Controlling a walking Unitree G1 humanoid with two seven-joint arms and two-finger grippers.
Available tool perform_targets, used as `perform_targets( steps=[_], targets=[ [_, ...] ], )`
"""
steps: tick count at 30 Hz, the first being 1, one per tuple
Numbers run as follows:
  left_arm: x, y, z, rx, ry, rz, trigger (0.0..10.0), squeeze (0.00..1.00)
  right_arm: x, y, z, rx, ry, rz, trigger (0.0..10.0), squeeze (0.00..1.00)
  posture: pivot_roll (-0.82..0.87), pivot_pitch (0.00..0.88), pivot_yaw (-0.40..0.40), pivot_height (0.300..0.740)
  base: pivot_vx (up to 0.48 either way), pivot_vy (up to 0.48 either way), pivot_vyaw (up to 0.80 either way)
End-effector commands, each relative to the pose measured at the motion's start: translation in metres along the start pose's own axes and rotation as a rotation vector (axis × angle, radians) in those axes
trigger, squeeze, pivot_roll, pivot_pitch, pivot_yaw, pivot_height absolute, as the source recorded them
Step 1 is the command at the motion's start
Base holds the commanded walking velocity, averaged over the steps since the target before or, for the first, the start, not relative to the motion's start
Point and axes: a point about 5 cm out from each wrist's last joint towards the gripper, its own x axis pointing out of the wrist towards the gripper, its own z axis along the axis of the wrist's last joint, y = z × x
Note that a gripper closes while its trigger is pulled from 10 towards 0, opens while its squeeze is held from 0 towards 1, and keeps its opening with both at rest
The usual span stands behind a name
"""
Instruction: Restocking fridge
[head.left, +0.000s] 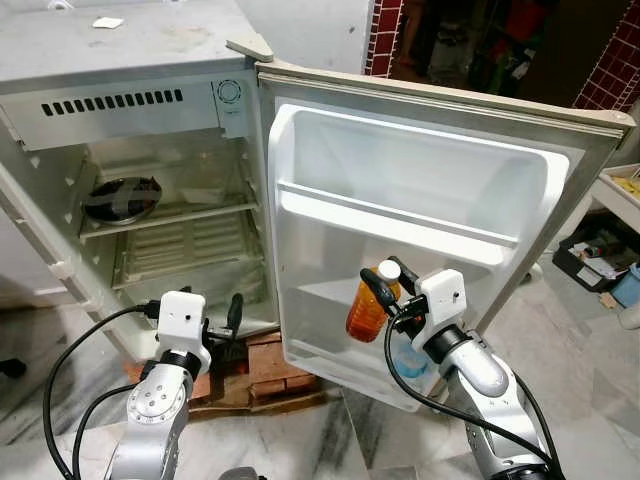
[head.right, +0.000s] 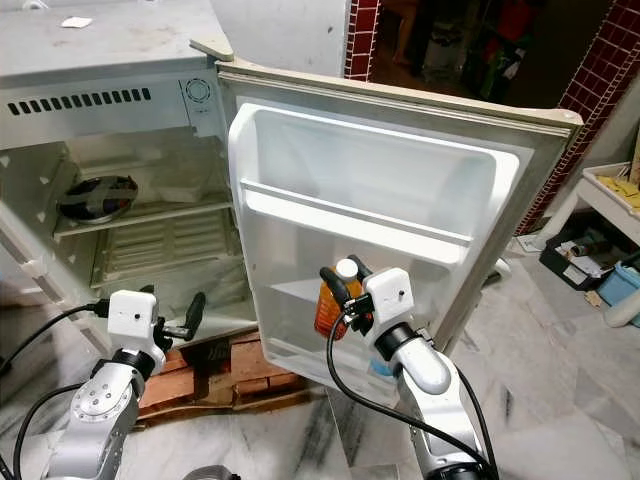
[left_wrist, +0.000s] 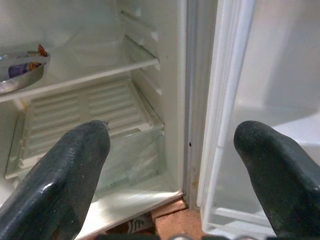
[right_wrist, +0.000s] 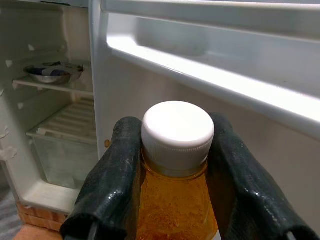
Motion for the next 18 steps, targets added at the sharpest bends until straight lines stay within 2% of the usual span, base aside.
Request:
perform_targets(
  steps=[1,11,18],
  targets=[
    [0.0001,-0.0026,-0.0029,0.004,0.02,-0.002,10.0,0.0,0.0022,-0.0032,0.0105,-0.014,-0.042,-0.004,10.0,0.0,-0.01,0.0,-0.021,0.689,0.0,0.0,0.0],
    [0.0018,-0.0024,-0.0019,0.004,0.02,0.002,10.0,0.0,0.0029,-0.0046,0.0111,-0.021,-0.045,-0.007,10.0,0.0,-0.01,0.0,-0.019,0.637,0.0,0.0,0.0],
    [0.0018,-0.0032,-0.0024,-0.001,0.022,0.004,10.0,0.0,0.0031,-0.0048,0.0114,-0.018,-0.048,-0.012,10.0,0.0,-0.01,0.0,-0.02,0.637,0.0,0.0,0.0]
  ],
)
